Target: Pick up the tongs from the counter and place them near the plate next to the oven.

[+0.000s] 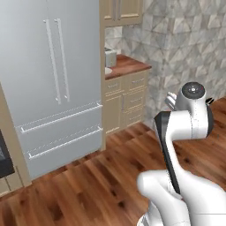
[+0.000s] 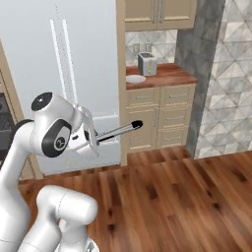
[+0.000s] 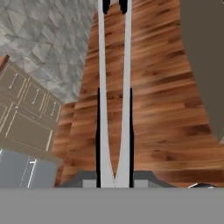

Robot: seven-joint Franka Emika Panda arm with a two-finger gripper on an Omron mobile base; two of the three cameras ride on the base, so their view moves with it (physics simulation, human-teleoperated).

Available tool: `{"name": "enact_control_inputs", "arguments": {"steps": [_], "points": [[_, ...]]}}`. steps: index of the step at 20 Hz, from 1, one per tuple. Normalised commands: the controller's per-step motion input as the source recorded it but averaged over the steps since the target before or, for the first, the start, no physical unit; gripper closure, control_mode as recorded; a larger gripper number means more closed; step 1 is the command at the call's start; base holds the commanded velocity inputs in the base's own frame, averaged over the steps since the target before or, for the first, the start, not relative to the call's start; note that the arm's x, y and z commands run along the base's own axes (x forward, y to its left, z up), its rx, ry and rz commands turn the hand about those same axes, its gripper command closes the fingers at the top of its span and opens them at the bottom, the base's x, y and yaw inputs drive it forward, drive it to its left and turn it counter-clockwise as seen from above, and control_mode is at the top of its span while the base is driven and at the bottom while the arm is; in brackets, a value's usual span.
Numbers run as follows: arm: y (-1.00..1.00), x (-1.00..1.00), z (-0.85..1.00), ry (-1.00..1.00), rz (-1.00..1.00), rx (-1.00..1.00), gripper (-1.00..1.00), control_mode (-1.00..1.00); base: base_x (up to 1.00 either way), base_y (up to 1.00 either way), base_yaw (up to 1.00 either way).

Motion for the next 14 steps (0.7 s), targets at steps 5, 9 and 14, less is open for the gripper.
{"name": "enact_control_inputs", "arguments": {"steps": [5,9,14], "points": [[0.0,0.0,0.0,0.0,0.0,0.0,1.0,1.0,1.0,0.09,-0.06],[0.0,0.0,0.0,0.0,0.0,0.0,1.0,1.0,1.0,0.0,-0.01],[0.0,0.0,0.0,0.0,0.0,0.0,1.0,1.0,1.0,-0.09,0.0]]}}
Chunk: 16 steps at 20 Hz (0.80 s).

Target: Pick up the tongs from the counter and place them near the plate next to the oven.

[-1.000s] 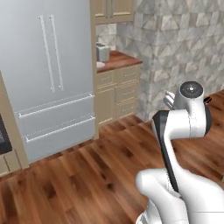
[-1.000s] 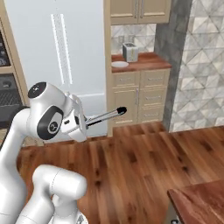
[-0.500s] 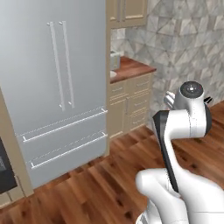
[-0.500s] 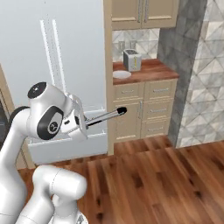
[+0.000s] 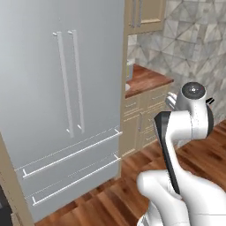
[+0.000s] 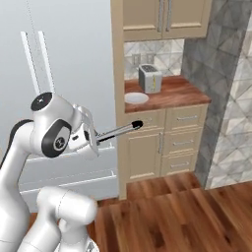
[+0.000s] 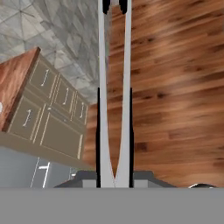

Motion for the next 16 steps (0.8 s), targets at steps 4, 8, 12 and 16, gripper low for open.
{"name": "enact_control_inputs", "arguments": {"steps": [4,8,12,16], "points": [[0.0,0.0,0.0,0.0,0.0,0.0,1.0,1.0,1.0,-0.37,0.05],[0.0,0.0,0.0,0.0,0.0,0.0,1.0,1.0,1.0,-0.59,0.11],[0.0,0.0,0.0,0.0,0.0,0.0,1.0,1.0,0.97,-0.62,0.16],[0.0,0.0,0.0,0.0,0.0,0.0,1.0,1.0,0.79,-0.51,0.19]]}}
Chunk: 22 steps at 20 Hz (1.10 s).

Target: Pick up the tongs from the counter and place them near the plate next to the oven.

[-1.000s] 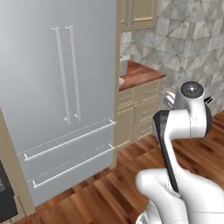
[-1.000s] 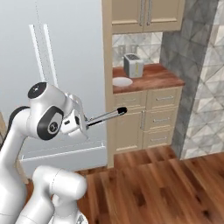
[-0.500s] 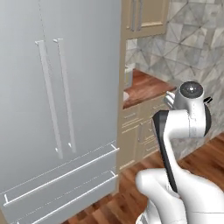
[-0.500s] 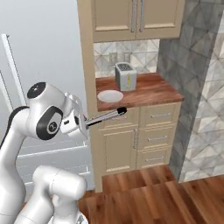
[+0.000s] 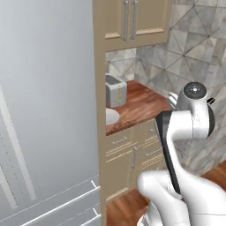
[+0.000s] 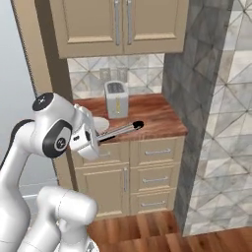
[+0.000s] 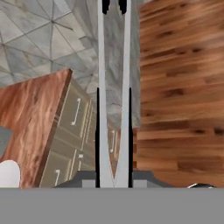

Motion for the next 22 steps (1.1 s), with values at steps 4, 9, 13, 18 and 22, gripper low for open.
{"name": "enact_control_inputs", "arguments": {"steps": [4,9,13,18,22], "points": [[0.0,0.0,0.0,0.0,0.0,0.0,1.0,1.0,0.64,-0.21,0.26],[0.0,0.0,0.0,0.0,0.0,0.0,1.0,1.0,0.7,-0.2,0.27],[0.0,0.0,0.0,0.0,0.0,0.0,1.0,1.0,0.68,-0.36,0.2],[0.0,0.0,0.0,0.0,0.0,0.0,1.0,1.0,0.53,-0.32,0.16],[0.0,0.0,0.0,0.0,0.0,0.0,1.0,1.0,0.53,-0.25,0.12]]}}
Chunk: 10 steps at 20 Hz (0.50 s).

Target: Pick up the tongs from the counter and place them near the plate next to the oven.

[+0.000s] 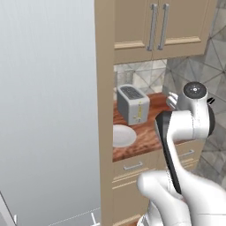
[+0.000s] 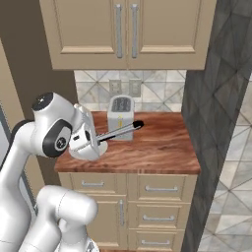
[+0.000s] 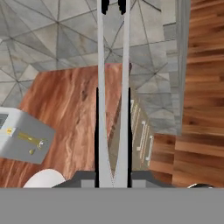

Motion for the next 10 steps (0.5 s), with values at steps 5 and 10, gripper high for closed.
{"name": "enact_control_inputs", "arguments": {"steps": [5,10], "points": [[-0.06,0.11,-0.1,0.04,0.0,0.01,1.0,-1.0,0.51,-0.23,0.02],[-0.31,0.6,-0.66,0.33,0.0,0.03,1.0,-1.0,0.0,0.0,0.0]]}}
